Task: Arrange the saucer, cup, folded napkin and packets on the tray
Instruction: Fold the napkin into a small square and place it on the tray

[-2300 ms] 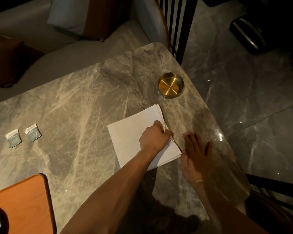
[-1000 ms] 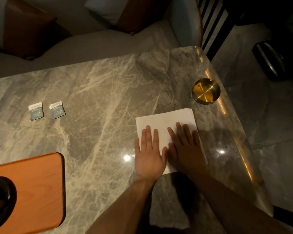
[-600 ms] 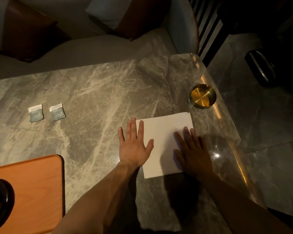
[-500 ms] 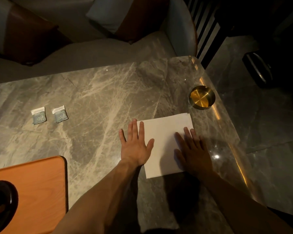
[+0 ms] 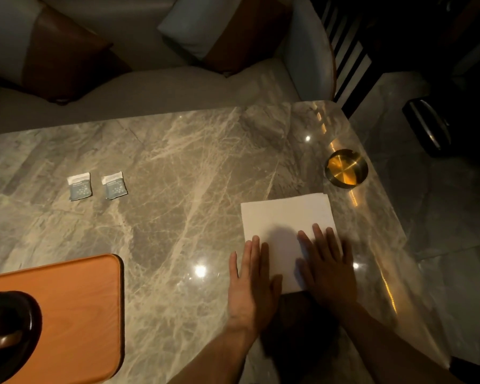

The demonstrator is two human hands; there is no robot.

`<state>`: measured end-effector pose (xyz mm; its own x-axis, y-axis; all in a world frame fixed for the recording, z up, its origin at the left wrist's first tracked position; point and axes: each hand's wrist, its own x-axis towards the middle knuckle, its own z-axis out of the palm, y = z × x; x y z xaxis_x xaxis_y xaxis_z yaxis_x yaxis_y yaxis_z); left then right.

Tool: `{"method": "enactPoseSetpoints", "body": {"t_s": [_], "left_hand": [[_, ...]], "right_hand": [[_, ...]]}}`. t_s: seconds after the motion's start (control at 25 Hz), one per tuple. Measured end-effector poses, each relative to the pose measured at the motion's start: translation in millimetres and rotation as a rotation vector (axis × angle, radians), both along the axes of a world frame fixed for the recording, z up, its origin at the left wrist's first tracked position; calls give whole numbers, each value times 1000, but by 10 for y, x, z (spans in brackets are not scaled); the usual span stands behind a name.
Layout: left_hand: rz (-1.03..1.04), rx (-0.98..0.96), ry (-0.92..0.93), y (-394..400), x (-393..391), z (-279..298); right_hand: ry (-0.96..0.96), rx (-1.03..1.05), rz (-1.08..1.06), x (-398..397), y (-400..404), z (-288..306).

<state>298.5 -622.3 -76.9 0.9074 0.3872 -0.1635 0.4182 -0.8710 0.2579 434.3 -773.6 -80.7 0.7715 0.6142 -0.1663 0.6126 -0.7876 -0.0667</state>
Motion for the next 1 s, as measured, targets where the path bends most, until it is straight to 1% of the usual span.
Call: {"method": "enactPoseSetpoints", "body": {"t_s": [0.28,0.36,0.44,0.52,0.6,0.64,0.72,0.8,0.88,1.0], "left_hand": [[8,1,139,-44,20,111],[-2,24,113,14,11,174],[-8,15,41,151,82,267],[57,3,-30,349,249,387],[166,-73,-9,566,476,532],[205,-97,11,672,599,580],[213,-120,78,857,811,646],[183,-136,209,970,995,688],[140,-88,311,1042,1143,684],[104,-9,381,1141,1320,641]], "right_hand": [[45,33,16,-29,10,53],[29,42,92,26,-14,111],[20,111,153,267,-9,218],[12,217,163,603,72,352],[24,282,212,907,180,464],[38,256,248,1043,241,511],[131,102,296,1272,355,568],[237,-26,297,1461,463,590],[219,-71,315,1558,531,613],[220,-75,311,1586,597,629]]}}
